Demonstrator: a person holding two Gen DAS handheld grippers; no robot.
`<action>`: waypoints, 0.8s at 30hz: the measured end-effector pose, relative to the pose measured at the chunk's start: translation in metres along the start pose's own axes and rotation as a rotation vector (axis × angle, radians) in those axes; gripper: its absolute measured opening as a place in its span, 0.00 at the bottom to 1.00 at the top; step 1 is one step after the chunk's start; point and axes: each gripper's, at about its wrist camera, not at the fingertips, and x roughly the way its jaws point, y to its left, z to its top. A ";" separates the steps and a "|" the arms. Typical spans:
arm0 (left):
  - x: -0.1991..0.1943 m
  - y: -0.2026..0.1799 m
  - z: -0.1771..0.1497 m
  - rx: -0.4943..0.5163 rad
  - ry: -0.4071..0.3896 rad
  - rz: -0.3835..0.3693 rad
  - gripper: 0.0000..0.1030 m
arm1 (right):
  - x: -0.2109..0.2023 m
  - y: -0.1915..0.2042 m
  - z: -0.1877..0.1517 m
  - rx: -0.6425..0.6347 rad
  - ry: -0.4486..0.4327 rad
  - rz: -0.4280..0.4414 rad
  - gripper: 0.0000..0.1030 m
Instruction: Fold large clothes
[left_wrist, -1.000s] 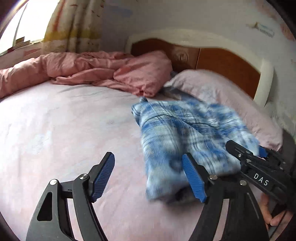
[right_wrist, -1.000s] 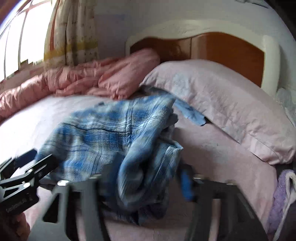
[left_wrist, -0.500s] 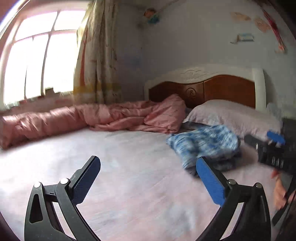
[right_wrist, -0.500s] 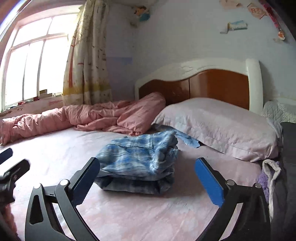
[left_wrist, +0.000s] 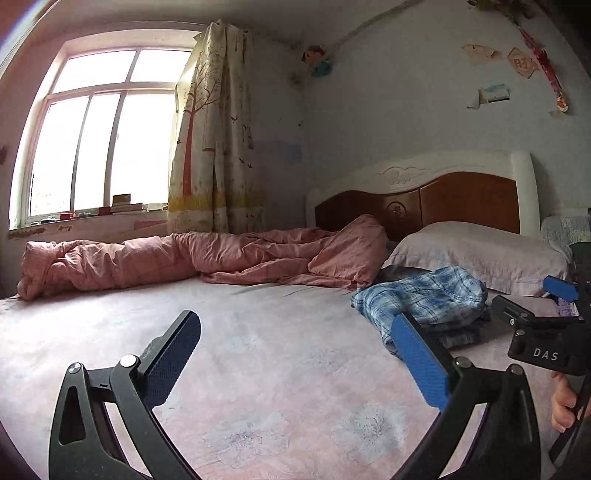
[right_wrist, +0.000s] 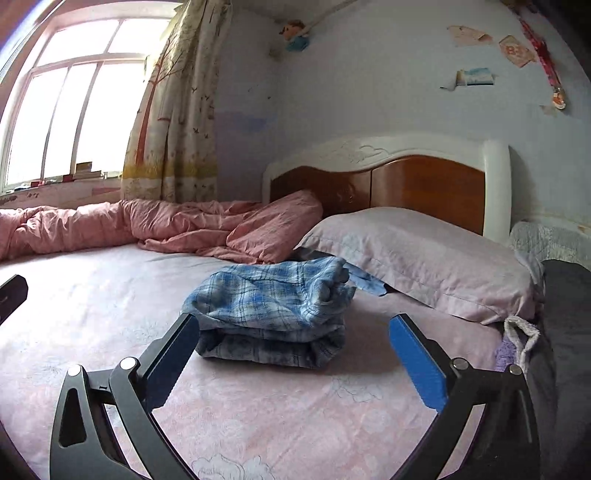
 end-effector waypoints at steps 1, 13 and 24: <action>0.001 -0.001 0.000 0.003 0.003 -0.003 1.00 | -0.001 -0.001 -0.001 0.002 0.006 0.006 1.00; 0.001 -0.010 -0.001 0.045 0.017 -0.012 1.00 | -0.001 0.005 -0.005 -0.034 0.032 -0.007 1.00; 0.008 -0.002 -0.002 0.010 0.060 -0.019 1.00 | -0.003 0.007 -0.007 -0.021 0.029 -0.019 1.00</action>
